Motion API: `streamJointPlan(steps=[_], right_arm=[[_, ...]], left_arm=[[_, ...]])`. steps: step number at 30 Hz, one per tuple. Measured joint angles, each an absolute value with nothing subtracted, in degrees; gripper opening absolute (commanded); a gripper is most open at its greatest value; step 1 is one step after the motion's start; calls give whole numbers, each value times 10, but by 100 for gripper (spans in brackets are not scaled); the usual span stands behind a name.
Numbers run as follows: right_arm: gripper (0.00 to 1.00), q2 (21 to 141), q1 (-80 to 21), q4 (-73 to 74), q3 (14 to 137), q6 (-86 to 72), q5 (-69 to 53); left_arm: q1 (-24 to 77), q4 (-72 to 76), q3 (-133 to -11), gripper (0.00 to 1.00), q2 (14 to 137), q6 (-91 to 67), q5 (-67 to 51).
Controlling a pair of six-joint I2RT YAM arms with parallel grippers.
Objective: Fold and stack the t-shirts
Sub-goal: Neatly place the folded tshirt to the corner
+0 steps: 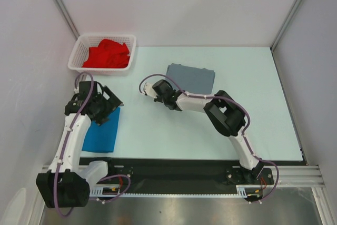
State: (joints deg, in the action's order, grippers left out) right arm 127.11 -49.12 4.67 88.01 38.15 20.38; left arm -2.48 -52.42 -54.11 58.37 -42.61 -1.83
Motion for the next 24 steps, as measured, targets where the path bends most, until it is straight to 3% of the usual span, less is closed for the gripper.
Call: streamJointPlan(steps=[13,24], right_arm=[[0,1191,-458,108,855,362,96],[0,1065,-421,131,779,337,25]], left_arm=[[-26,-271,-450,100,712,-466,-262],[81,-31,-516,100,984,-603,-361]])
